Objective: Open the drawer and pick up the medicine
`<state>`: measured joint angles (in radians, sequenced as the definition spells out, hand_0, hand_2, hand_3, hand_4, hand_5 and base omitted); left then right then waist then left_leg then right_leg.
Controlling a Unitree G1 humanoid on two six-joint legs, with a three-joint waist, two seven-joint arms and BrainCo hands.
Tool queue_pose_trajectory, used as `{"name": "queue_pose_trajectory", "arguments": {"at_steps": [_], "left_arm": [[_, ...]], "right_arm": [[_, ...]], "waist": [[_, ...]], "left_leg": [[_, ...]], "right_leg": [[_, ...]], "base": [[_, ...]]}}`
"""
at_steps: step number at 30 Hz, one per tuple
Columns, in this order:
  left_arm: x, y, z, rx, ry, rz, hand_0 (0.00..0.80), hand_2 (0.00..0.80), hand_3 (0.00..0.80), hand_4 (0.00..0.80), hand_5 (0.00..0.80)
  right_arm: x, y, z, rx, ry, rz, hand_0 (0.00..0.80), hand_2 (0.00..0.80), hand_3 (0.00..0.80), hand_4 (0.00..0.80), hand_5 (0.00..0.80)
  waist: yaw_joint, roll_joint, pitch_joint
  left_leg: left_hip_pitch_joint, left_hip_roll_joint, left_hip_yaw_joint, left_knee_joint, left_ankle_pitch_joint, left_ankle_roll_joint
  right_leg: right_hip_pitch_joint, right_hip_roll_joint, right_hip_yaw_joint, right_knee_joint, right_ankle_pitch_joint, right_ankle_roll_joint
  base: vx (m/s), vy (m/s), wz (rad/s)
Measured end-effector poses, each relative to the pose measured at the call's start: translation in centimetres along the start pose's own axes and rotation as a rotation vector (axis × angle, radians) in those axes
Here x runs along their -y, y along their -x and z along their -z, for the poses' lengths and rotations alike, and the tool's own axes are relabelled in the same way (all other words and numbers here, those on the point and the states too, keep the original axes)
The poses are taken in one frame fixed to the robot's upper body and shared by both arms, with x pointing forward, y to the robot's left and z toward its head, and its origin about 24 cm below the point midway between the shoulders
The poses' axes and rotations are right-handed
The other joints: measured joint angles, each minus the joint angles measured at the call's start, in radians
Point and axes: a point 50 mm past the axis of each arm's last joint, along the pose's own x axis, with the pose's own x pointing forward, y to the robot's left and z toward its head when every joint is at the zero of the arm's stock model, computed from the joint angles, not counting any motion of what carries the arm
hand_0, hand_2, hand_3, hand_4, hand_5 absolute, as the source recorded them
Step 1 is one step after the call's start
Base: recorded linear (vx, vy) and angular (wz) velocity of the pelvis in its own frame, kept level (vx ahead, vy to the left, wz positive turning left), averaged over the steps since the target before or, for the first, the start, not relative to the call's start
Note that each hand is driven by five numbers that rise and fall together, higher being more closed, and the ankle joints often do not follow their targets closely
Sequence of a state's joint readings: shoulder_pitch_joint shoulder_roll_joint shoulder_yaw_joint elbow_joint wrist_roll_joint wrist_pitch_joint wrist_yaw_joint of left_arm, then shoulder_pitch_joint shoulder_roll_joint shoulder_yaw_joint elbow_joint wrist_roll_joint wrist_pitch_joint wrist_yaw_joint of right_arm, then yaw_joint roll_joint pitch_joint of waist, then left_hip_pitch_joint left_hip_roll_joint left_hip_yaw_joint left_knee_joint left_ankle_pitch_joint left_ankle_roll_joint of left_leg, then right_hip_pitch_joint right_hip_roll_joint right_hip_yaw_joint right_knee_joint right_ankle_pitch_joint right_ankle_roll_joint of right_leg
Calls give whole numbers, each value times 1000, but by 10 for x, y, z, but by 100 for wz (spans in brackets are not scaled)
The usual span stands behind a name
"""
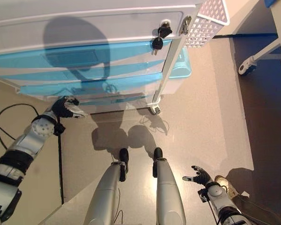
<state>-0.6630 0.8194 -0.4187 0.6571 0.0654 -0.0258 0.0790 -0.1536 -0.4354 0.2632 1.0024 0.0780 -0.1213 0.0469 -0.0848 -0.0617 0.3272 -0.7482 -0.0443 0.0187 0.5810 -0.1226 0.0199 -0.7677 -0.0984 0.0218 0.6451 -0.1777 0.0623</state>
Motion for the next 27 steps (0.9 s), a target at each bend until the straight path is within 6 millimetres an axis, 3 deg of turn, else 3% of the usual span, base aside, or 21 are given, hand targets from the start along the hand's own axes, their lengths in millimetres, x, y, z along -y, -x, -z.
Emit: {"name": "queue_pose_trajectory", "arguments": {"at_steps": [10,15,22,27], "left_arm": [[-1,-2,3,-14,-63,-51,0,0,0,0,0],[0,4,12,-35,3,-83,0,0,0,0,0],[44,37,36,-80,258,-43,0,0,0,0,0],[108,81,56,-201,559,43,0,0,0,0,0]], "right_arm": [[-16,-2,-2,7,-6,-31,0,0,0,0,0],[-22,-2,-4,13,-18,-39,0,0,0,0,0],[-31,-1,0,4,-33,-44,0,0,0,0,0],[-36,2,8,-18,-40,-48,0,0,0,0,0]], "waist": [[-14,-14,1],[-12,-29,4],[-2,-32,6],[31,-24,10]], "left_leg": [[1,5,3,-8,1,1],[18,6,8,-15,1,1],[142,11,26,-110,23,2],[290,12,32,-220,43,-2]], "right_leg": [[4,6,2,-20,10,2],[18,7,5,-25,12,1],[127,9,18,-112,34,1],[262,11,20,-212,54,0]], "base": [[1,0,0],[2,-13,-2],[21,-24,-9],[58,-52,-12]]}}
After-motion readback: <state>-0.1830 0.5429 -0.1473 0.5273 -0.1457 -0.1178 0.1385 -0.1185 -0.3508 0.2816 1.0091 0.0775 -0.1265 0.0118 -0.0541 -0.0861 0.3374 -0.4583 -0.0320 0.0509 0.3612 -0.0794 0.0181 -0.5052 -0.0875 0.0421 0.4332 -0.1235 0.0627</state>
